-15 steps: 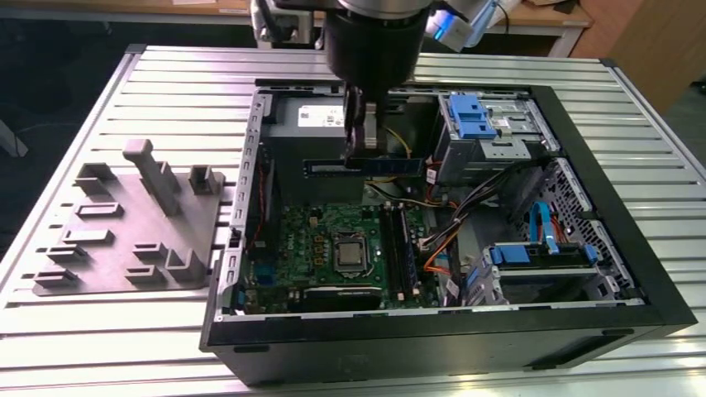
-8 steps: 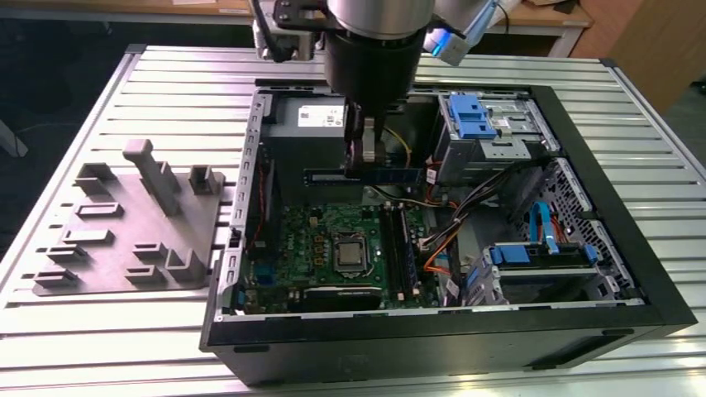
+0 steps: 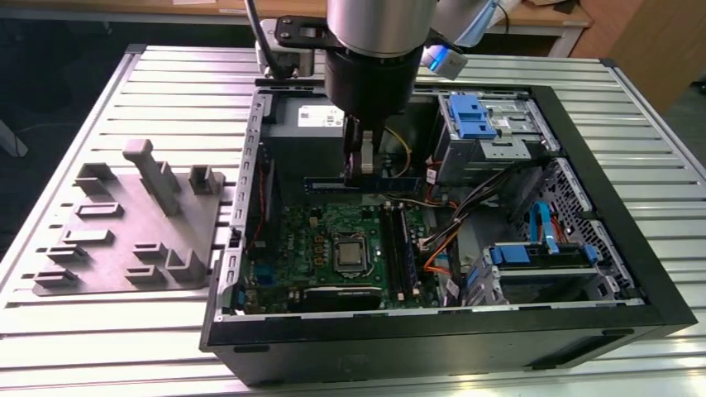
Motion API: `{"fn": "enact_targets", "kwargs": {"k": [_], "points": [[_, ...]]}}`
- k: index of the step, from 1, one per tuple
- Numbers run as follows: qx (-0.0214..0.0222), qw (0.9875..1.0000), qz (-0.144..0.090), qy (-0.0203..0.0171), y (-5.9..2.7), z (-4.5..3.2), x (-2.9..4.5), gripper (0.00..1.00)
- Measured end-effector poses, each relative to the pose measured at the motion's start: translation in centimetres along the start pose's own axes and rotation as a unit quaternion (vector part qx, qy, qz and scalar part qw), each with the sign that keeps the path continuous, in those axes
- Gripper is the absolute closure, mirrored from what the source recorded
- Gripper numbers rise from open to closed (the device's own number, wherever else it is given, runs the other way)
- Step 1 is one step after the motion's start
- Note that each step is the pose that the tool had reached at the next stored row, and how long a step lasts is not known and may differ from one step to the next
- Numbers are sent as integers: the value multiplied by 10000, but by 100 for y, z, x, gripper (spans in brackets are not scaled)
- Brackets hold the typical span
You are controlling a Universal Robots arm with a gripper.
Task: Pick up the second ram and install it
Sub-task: 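Pick up the second ram and move it above second insertion slot, then insert the second ram into the second slot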
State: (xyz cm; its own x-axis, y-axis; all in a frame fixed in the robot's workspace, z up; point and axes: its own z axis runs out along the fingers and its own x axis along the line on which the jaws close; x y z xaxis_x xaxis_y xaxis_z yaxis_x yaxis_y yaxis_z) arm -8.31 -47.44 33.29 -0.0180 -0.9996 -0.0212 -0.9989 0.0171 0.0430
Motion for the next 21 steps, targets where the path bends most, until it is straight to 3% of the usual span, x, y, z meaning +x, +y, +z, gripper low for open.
{"fn": "enact_targets", "kwargs": {"k": [8,21], "points": [[1,10000,0,-1,-2,46,1,87],[1,10000,2,-1,-2,53,1,87]]}}
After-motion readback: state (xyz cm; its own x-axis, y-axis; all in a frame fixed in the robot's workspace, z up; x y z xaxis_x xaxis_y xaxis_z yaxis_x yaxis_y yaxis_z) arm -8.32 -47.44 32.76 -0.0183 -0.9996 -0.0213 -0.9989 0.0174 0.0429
